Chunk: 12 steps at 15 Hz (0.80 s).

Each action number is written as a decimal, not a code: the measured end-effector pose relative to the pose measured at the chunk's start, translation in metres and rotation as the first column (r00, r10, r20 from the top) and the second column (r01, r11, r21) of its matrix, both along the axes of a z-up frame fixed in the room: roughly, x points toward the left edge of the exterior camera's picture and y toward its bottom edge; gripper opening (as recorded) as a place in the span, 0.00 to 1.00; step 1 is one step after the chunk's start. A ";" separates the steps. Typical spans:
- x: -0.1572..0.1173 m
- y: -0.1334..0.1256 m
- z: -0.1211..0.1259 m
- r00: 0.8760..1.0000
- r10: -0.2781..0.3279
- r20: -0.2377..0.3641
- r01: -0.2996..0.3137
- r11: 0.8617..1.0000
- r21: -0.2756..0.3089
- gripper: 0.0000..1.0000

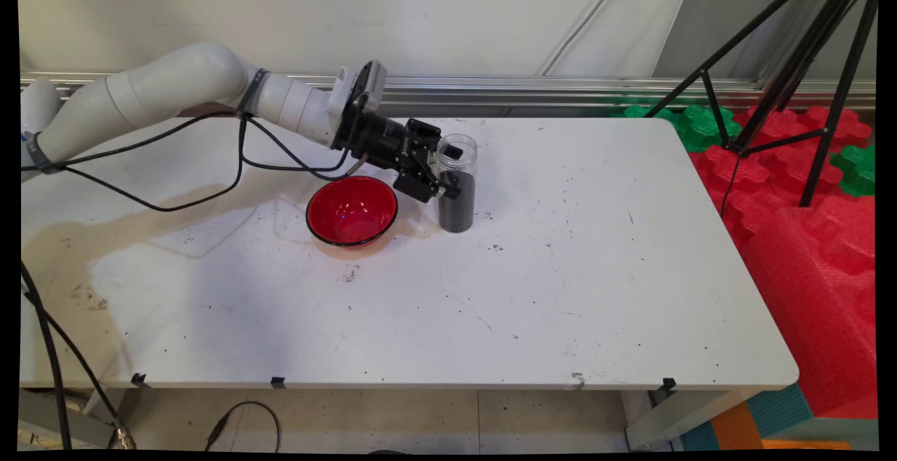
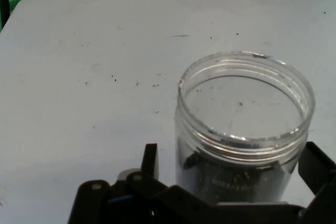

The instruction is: Pick up the black seasoning powder from the table, then pour the black seasoning powder in the red bowl

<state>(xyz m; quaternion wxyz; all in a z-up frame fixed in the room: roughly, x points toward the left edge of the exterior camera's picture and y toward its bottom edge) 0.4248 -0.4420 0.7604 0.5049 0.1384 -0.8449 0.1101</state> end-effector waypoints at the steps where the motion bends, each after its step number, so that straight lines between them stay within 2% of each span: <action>1: -0.001 0.000 0.000 1.000 0.001 -0.002 -0.001 1.000 -0.001 1.00; 6: -0.004 -0.001 -0.002 1.000 0.004 -0.007 -0.004 1.000 -0.004 1.00; 7: -0.004 -0.001 -0.002 1.000 0.005 -0.008 -0.005 1.000 -0.004 0.00; 12: -0.005 0.001 -0.003 1.000 0.008 -0.011 -0.008 1.000 -0.002 0.00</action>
